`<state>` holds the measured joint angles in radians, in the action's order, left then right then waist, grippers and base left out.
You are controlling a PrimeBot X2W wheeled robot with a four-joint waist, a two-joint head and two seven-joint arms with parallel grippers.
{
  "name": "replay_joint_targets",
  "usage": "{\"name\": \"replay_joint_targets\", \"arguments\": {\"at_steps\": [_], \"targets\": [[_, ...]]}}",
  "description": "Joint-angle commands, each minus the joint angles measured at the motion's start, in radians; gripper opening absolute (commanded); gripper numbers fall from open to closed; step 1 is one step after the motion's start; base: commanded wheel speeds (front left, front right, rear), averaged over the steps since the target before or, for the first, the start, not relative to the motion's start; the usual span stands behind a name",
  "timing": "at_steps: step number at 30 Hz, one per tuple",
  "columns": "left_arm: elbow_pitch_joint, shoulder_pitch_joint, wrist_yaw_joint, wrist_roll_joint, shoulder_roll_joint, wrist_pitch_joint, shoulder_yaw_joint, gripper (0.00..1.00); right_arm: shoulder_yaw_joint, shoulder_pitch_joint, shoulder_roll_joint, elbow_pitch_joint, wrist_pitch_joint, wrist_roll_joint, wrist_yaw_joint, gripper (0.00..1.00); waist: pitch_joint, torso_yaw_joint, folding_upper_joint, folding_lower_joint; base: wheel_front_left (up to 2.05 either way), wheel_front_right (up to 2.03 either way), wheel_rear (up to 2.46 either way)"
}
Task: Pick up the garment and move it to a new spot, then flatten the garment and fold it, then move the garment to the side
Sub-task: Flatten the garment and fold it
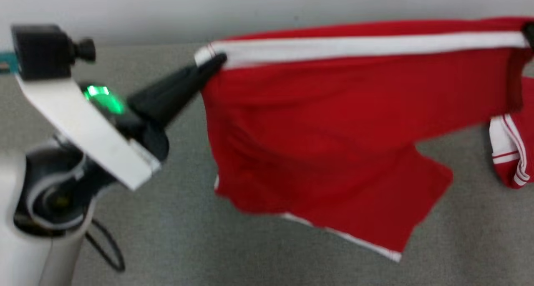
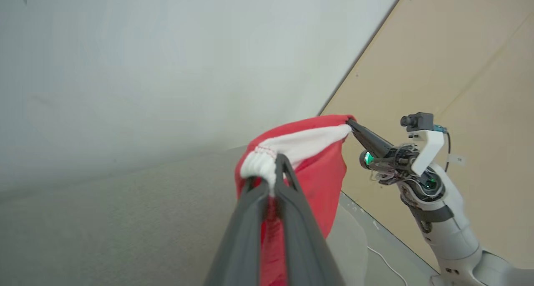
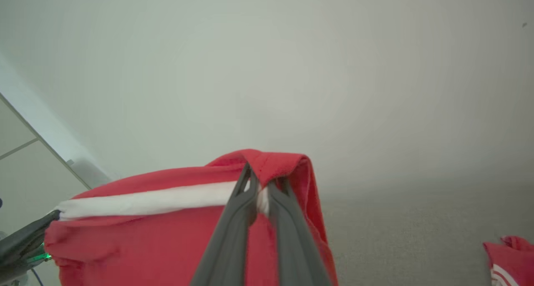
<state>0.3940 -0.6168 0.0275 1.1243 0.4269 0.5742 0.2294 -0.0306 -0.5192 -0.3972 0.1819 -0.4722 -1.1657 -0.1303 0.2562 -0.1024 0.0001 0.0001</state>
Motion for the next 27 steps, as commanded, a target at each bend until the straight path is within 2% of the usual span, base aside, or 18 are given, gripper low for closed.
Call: {"name": "replay_joint_targets", "arguments": {"at_steps": [1, 5, 7, 10, 13, 17, 19, 22, 27], "targets": [[-0.045, -0.059, 0.002, -0.031, -0.008, -0.016, -0.005, 0.0, -0.002, -0.075, 0.03, -0.035, -0.013, 0.036, -0.001, 0.0, 0.077, 0.003, -0.0001, -0.0001, 0.0, 0.0, 0.0], [-0.294, -0.329, 0.031, -0.145, -0.063, -0.082, 0.03, 0.0, -0.053, -0.39, 0.22, -0.254, -0.049, 0.23, -0.001, 0.0, 0.153, 0.006, -0.0001, -0.0001, 0.0, 0.0, 0.0], [-0.409, -0.443, 0.051, -0.212, -0.078, -0.14, 0.045, 0.0, -0.081, -0.519, 0.288, -0.336, -0.043, 0.317, -0.001, 0.0, 0.184, 0.005, -0.0001, -0.0001, 0.0, 0.0, 0.0], [-0.577, -0.575, 0.072, -0.287, -0.116, -0.257, 0.056, 0.0, -0.096, -0.652, 0.332, -0.427, -0.004, 0.402, -0.001, 0.0, 0.227, 0.003, -0.0001, -0.0001, 0.0, 0.0, 0.0], [-0.724, -0.631, 0.084, -0.327, -0.156, -0.398, 0.058, 0.0, -0.082, -0.697, 0.345, -0.491, 0.038, 0.424, -0.001, 0.0, 0.255, 0.005, -0.0001, -0.0001, 0.0, 0.0, 0.0], [-0.852, -0.591, 0.099, -0.346, -0.172, -0.54, 0.101, 0.0, -0.017, -0.605, 0.346, -0.533, 0.106, 0.366, -0.001, 0.0, 0.259, 0.012, -0.0001, -0.0001, 0.0, 0.0, 0.0], [-0.876, -0.489, 0.103, -0.332, -0.167, -0.611, 0.181, 0.0, 0.036, -0.469, 0.344, -0.515, 0.148, 0.332, -0.001, 0.0, 0.239, 0.014, -0.0001, -0.0001, 0.0, 0.0, 0.0], [-0.843, -0.351, 0.103, -0.298, -0.13, -0.68, 0.263, 0.0, 0.073, -0.296, 0.335, -0.467, 0.167, 0.308, -0.001, 0.0, 0.207, 0.017, -0.0001, -0.0001, 0.0, 0.0, 0.0], [-0.745, -0.098, 0.103, -0.235, -0.071, -0.77, 0.364, 0.0, 0.097, 0.018, 0.274, -0.341, 0.165, 0.241, -0.001, 0.0, 0.116, 0.033, -0.0001, -0.0001, 0.0, 0.0, 0.0]]}}
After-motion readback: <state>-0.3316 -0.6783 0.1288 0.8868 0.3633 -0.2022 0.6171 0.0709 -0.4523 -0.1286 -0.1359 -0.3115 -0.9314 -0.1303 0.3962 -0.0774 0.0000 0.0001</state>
